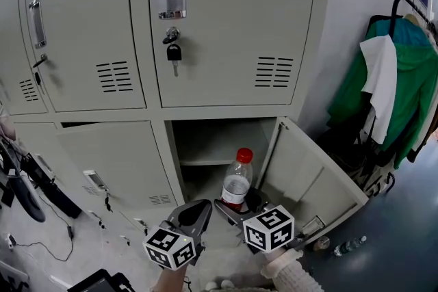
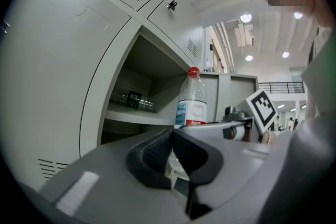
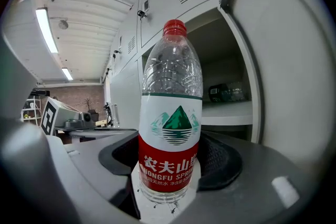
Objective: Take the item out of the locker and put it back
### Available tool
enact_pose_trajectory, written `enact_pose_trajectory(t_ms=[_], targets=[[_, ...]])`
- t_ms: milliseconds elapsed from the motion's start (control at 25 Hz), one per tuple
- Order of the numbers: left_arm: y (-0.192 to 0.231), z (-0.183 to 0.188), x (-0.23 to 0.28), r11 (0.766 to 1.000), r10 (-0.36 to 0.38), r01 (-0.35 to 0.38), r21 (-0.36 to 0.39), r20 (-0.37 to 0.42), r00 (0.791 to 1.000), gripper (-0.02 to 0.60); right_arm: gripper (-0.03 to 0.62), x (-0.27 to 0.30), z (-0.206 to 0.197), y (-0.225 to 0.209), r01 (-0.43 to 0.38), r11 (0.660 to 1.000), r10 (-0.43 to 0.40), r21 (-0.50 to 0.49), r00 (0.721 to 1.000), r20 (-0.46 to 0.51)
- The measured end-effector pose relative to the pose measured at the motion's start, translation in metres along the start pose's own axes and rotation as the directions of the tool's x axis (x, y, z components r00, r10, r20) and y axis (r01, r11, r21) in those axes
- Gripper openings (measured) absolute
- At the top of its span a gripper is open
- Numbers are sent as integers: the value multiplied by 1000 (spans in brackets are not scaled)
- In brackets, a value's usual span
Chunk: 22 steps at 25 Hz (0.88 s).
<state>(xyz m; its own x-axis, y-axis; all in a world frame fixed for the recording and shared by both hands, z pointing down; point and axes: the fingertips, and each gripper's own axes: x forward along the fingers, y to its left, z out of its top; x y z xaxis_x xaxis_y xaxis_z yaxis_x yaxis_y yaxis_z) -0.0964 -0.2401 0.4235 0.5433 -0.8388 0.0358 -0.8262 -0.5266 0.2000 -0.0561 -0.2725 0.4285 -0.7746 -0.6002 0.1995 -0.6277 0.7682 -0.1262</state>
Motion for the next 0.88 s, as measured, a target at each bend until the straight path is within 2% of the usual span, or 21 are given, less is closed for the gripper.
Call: enact_pose_trajectory(t_ms=[320,680,880], targets=[[17,5,-7,999,49,-49,-17,22,999,8,314,38,3,-3,-49,999,49,13,997,-64],[26,15,-6,998,63,-62,-17,46,997,8,314,68,24,-16,-59,998,59,3,991,-124],[26,17,-4,998,59,-58,-29,57,997,8,314,80,39,-19,-76,996,81,39,987,-142]])
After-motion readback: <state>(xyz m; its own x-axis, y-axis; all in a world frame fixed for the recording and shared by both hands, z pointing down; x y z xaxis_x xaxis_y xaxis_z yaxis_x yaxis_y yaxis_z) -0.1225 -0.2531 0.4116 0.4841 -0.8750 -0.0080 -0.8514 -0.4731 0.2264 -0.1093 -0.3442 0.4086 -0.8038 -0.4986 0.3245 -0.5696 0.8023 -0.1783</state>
